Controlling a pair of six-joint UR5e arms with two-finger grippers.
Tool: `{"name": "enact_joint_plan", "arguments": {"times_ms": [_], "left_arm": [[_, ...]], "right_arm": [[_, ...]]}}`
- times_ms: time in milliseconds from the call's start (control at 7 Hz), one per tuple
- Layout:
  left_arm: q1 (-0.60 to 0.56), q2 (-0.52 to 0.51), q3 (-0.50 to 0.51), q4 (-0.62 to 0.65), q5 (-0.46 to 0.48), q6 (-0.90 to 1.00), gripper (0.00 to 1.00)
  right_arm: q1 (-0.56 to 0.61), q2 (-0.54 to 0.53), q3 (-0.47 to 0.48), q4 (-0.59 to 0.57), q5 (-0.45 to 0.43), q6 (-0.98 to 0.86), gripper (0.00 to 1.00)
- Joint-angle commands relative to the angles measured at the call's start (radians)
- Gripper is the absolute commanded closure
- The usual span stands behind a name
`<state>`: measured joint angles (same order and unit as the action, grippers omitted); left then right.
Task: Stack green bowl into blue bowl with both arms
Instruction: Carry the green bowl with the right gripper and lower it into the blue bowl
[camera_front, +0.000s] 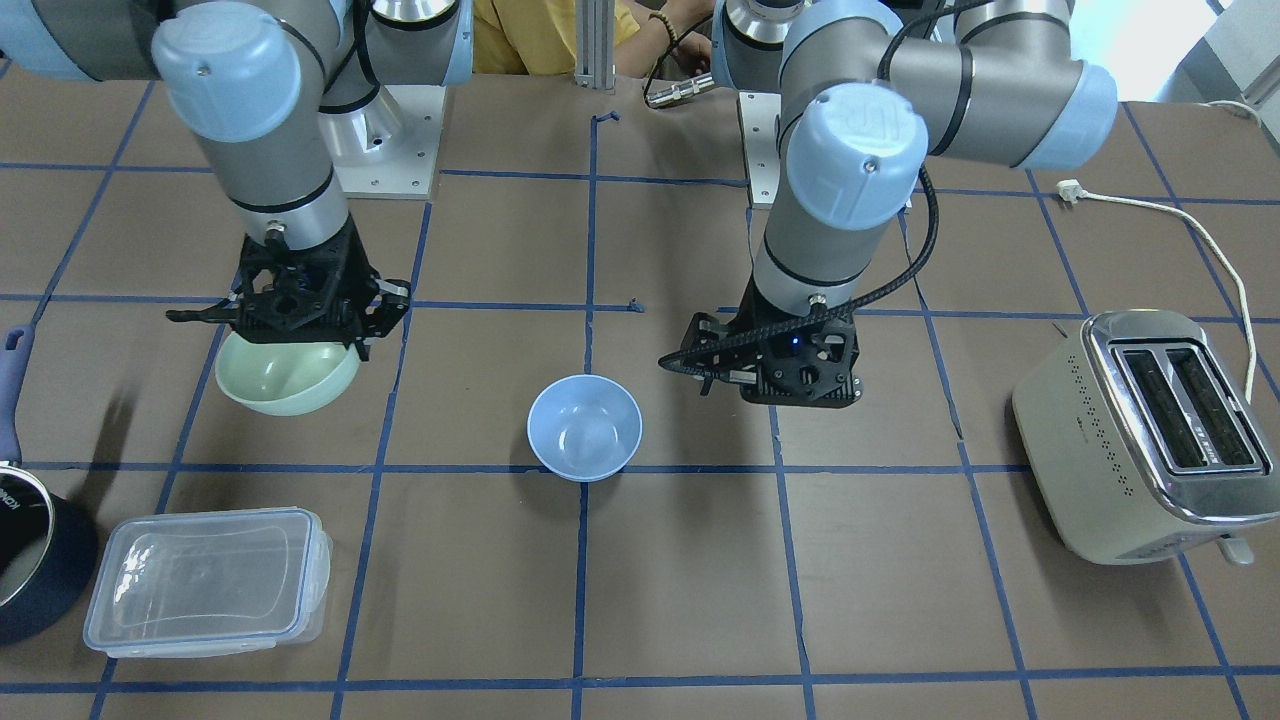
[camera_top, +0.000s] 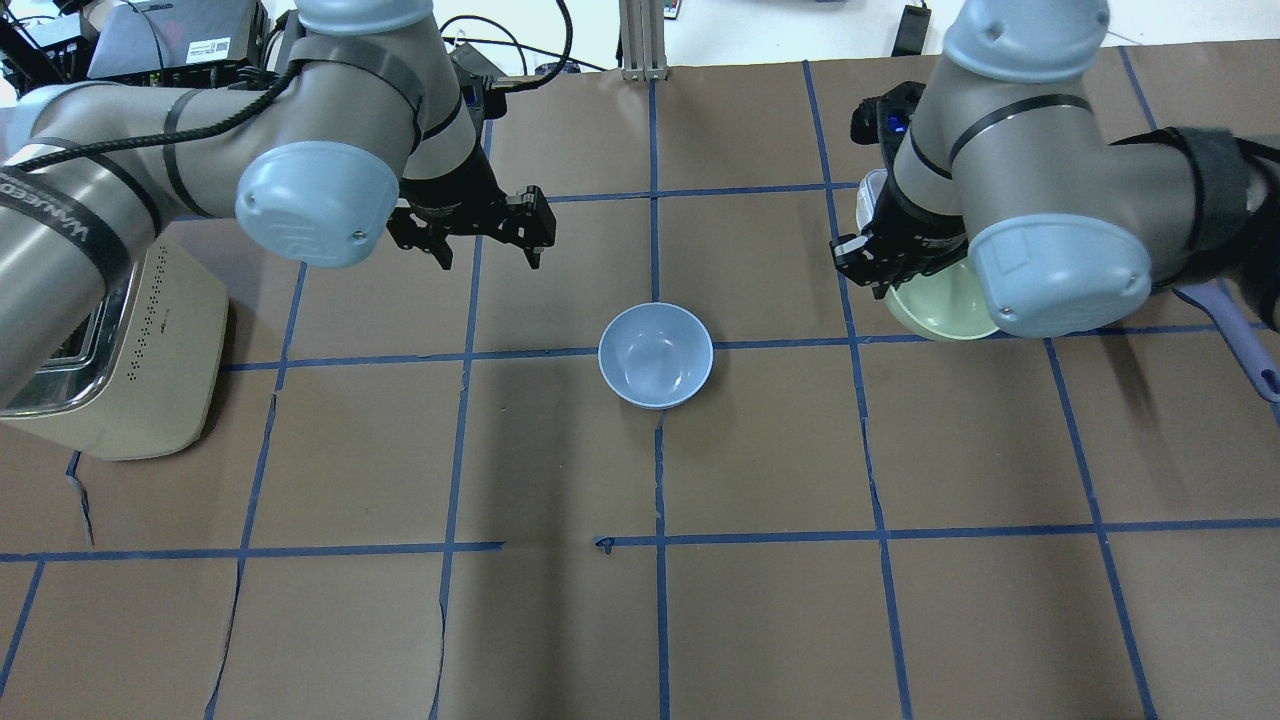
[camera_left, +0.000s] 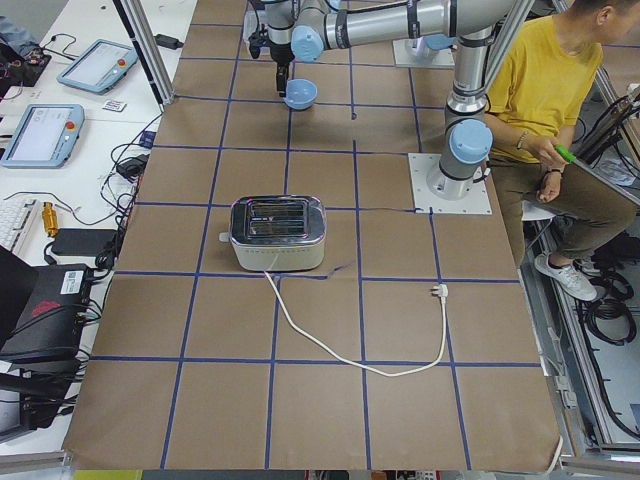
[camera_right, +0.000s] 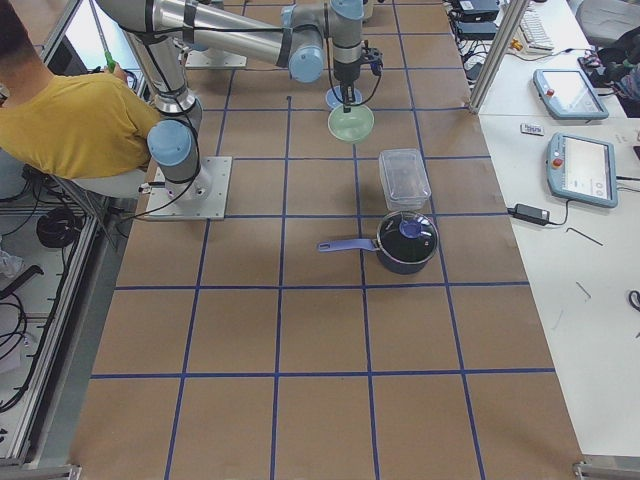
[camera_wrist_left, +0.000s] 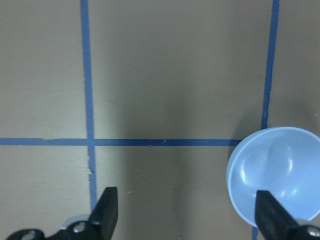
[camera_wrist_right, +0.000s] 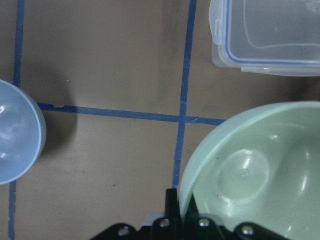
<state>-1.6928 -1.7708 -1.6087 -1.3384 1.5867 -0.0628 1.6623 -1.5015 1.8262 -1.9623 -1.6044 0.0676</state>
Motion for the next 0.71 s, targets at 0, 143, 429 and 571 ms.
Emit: {"name": "enact_joint_plan", "arguments": {"times_ms": [0, 143, 429, 571], "left_arm": [[0.097, 0.124, 0.007, -0.128, 0.018, 0.146, 0.04], [0.120, 0.166, -0.002, -0.163, 0.021, 0.194, 0.01], [0.136, 0.169, 0.001, -0.159, 0.004, 0.190, 0.00], [0.137, 0.171, 0.000, -0.160, 0.004, 0.190, 0.00]], "right_arm": [[0.156, 0.067, -0.031, 0.002, -0.015, 0.339, 1.00], [0.207, 0.126, -0.048, -0.001, -0.015, 0.432, 1.00], [0.286, 0.232, -0.176, 0.012, -0.003, 0.564, 1.00], [0.315, 0.306, -0.244, 0.023, 0.003, 0.657, 1.00]]}}
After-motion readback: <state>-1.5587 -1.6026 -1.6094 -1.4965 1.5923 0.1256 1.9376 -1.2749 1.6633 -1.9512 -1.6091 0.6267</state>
